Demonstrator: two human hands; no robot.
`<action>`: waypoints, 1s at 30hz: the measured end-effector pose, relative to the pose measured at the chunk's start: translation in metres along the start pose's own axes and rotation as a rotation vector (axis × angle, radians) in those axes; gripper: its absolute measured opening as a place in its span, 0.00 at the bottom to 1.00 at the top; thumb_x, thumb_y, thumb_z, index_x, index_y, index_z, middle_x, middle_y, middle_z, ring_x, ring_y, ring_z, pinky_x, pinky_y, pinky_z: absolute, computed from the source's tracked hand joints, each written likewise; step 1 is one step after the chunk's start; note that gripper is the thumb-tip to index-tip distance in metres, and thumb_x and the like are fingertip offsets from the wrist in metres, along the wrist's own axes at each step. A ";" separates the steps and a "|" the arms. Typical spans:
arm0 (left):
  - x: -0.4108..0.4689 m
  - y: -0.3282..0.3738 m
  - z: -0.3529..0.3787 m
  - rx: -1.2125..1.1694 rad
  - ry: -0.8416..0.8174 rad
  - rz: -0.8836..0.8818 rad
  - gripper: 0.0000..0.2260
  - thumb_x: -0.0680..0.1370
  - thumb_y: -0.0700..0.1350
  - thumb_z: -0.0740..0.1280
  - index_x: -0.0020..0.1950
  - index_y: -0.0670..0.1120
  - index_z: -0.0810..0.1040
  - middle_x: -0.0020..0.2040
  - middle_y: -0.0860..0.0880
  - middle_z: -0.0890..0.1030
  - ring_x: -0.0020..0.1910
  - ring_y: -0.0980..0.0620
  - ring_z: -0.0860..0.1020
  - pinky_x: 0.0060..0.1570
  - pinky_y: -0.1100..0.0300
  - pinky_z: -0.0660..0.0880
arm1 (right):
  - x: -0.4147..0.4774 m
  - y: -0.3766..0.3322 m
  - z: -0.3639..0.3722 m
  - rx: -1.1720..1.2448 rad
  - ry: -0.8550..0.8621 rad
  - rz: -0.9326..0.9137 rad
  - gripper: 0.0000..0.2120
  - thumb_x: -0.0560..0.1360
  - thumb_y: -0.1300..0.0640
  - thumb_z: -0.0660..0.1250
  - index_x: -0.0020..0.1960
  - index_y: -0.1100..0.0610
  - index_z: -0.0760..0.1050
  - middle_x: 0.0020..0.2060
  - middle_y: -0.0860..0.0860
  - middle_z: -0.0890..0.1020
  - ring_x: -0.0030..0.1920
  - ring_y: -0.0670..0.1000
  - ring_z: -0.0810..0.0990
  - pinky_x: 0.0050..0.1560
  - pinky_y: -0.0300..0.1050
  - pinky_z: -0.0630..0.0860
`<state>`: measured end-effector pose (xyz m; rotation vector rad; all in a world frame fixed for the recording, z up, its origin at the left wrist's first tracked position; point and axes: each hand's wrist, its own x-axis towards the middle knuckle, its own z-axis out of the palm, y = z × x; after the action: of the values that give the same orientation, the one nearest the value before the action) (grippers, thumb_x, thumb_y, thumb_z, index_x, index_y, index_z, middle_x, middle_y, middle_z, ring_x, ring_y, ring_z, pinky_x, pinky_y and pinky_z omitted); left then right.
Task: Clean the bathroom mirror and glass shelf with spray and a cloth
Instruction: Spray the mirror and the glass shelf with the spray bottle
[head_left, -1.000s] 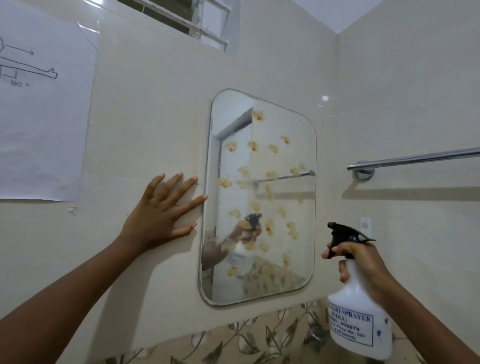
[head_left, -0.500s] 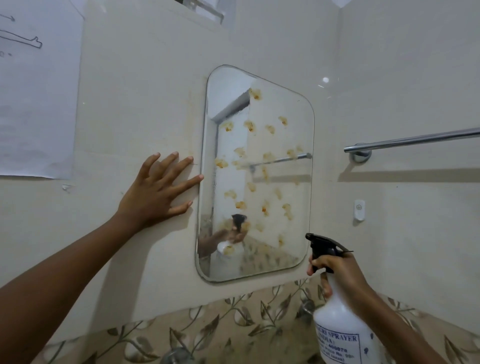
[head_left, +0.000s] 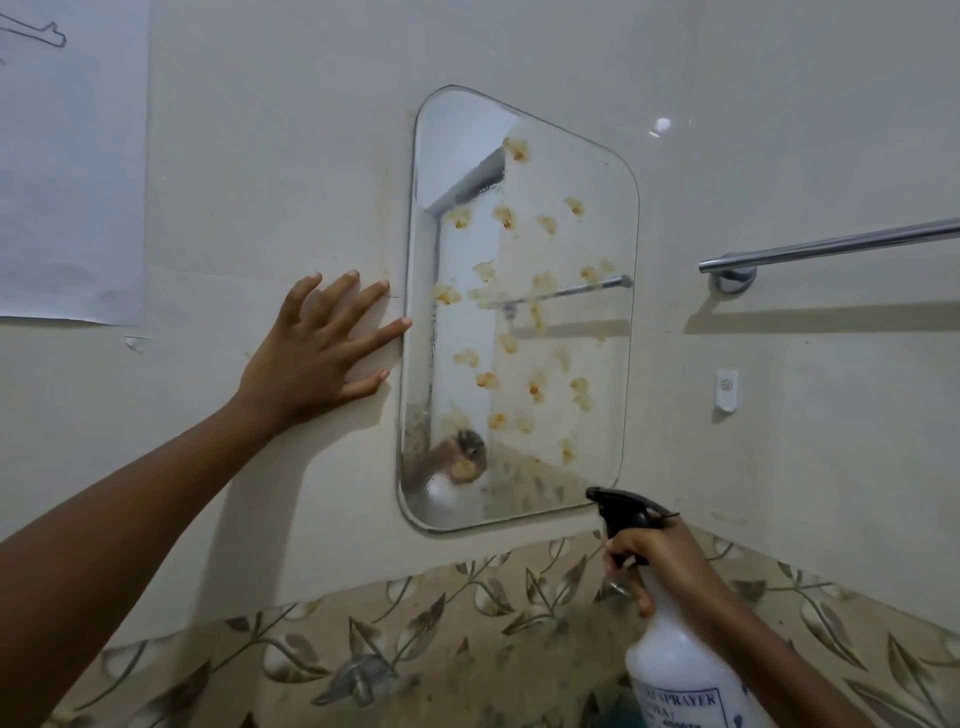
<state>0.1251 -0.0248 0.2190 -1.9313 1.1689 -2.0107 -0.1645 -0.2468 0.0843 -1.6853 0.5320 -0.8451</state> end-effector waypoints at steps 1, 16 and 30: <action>0.000 0.000 0.000 -0.002 0.001 0.000 0.27 0.77 0.61 0.50 0.75 0.56 0.54 0.75 0.43 0.62 0.72 0.39 0.61 0.70 0.44 0.50 | 0.003 0.001 -0.008 0.009 0.047 0.020 0.06 0.71 0.71 0.60 0.38 0.70 0.76 0.30 0.65 0.78 0.15 0.52 0.65 0.17 0.37 0.62; -0.002 0.000 -0.001 -0.031 -0.044 0.001 0.27 0.77 0.62 0.48 0.75 0.56 0.54 0.75 0.42 0.60 0.72 0.38 0.60 0.72 0.48 0.41 | 0.008 -0.015 -0.074 0.103 0.238 -0.114 0.05 0.74 0.66 0.63 0.46 0.68 0.76 0.38 0.64 0.81 0.15 0.51 0.65 0.18 0.39 0.65; -0.144 0.070 -0.076 -0.617 -0.171 -0.159 0.13 0.77 0.48 0.58 0.56 0.46 0.76 0.54 0.46 0.80 0.52 0.47 0.76 0.48 0.57 0.69 | -0.028 0.013 0.011 -0.218 -0.486 0.097 0.12 0.75 0.59 0.64 0.57 0.58 0.77 0.43 0.63 0.84 0.29 0.60 0.70 0.24 0.45 0.67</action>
<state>0.0538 0.0420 0.0704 -2.4740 1.7905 -1.6183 -0.1733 -0.2232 0.0632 -1.9646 0.3727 -0.2929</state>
